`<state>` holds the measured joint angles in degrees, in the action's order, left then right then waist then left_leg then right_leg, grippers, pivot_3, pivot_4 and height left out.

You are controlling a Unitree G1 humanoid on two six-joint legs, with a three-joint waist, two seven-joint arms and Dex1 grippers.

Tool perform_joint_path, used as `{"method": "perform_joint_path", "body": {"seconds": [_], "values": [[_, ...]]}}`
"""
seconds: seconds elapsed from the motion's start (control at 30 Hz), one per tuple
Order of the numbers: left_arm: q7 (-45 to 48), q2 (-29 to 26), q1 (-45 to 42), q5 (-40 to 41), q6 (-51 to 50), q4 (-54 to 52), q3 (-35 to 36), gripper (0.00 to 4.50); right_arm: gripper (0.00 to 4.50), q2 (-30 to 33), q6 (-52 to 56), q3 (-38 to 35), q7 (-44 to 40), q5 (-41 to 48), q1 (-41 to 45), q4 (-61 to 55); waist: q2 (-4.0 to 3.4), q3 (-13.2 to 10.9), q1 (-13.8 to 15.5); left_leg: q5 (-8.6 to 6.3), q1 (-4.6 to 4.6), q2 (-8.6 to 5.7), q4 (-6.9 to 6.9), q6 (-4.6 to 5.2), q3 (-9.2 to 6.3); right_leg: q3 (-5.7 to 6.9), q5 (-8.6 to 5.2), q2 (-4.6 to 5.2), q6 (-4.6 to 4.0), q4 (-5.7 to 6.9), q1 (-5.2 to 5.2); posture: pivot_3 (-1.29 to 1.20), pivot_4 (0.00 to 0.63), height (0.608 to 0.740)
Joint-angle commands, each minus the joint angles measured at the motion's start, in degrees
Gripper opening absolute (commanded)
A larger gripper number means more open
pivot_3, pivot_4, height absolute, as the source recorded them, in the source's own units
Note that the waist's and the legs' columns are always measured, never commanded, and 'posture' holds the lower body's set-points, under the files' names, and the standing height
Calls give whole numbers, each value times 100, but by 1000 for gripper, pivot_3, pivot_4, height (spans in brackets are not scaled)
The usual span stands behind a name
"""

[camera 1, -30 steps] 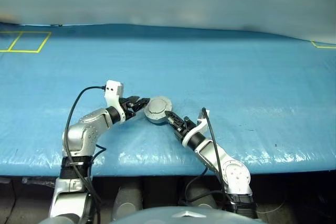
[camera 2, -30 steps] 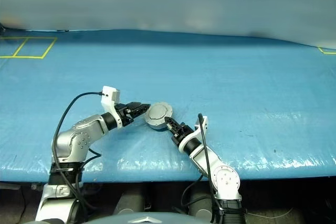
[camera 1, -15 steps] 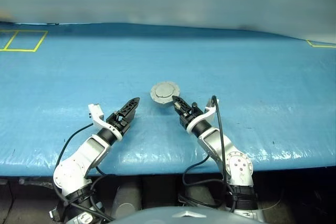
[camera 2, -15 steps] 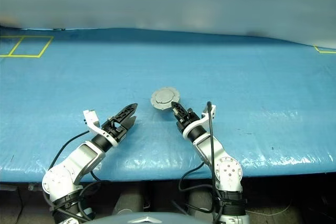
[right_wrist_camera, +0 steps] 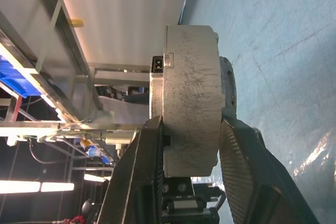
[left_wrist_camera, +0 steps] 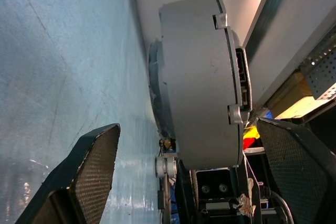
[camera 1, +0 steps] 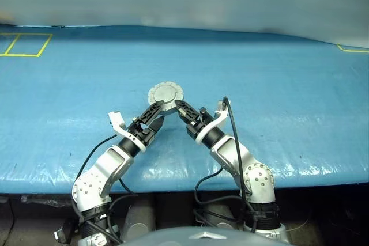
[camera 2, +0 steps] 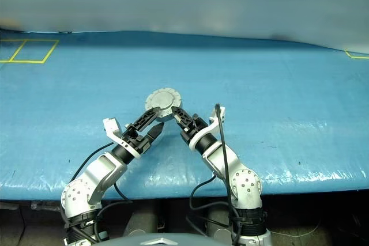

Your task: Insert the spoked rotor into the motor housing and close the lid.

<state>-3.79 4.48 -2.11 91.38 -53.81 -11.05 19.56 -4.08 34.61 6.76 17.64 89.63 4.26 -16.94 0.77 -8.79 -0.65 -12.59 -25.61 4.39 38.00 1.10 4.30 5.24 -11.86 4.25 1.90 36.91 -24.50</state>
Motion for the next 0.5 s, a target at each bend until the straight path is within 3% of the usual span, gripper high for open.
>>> {"method": "perform_joint_path", "body": {"seconds": [0.03, 0.27, 0.37, 0.5], "values": [[-24, 272, 66, 312, 300, 26, -203, 4500, 1145, -459, -16, 204, -86, 307, 21, -500, 0, 0, 0, 0, 0, 0, 0, 0, 0, 0, 1, 0, -2, 0, 0, 0, 150, 740], [71, 311, 109, 439, 859, 80, -366, 4500, 1145, -380, -37, 195, -38, 363, -43, -489, 1, 0, 2, 0, 0, -1, 7, 0, 0, -1, 1, 0, -1, 0, 3, 0, 150, 740], [20, 257, 130, 493, 973, 117, -443, 3927, 1145, -375, -46, 202, -37, 362, -63, -491, 1, 0, 3, 0, 0, 0, 6, 0, 0, -1, 2, -1, -1, 0, 2, 0, 150, 740], [62, 203, 96, 504, 1094, 154, -525, 2589, 1145, -238, -85, 247, -127, -91, -37, -562, 1, 0, 3, 0, 0, 0, 7, 1, 0, -2, 2, -1, 0, 0, 3, 0, 150, 740]]}}
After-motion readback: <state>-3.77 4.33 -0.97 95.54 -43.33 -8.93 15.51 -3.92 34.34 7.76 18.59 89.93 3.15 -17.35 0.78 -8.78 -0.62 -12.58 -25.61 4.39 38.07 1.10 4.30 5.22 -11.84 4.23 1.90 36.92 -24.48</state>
